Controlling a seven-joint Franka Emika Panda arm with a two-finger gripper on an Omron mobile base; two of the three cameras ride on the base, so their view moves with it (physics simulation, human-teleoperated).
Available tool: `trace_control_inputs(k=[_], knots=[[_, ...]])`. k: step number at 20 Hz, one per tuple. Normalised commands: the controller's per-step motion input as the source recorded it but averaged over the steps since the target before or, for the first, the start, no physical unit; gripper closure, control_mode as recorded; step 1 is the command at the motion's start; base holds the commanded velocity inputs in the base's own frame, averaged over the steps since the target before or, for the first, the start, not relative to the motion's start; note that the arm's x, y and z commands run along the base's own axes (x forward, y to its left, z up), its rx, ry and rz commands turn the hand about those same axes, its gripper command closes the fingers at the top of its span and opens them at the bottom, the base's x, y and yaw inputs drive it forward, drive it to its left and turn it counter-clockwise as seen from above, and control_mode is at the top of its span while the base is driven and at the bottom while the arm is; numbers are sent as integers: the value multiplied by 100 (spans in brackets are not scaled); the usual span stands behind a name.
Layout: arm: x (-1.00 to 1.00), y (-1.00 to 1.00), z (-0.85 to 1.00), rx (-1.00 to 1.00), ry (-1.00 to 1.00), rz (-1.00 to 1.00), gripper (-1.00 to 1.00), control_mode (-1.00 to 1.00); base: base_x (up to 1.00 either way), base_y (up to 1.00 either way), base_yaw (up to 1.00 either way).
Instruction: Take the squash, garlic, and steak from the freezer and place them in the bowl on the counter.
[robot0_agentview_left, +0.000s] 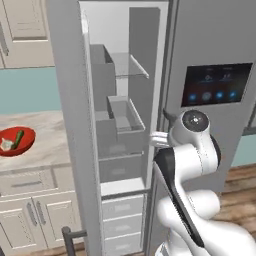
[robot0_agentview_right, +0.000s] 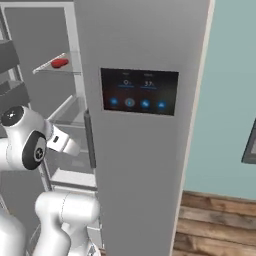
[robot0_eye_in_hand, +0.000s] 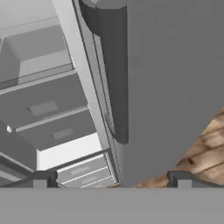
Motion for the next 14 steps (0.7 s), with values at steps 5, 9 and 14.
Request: trace_control_inputs(k=[5, 9, 14], knots=[[0, 0, 0, 0, 0, 0, -100, 100, 32, 20, 41], [0, 0, 0, 0, 0, 0, -100, 100, 46, 65, 40], [20, -6, 78, 0, -3, 28, -100, -100, 12, 0, 7]])
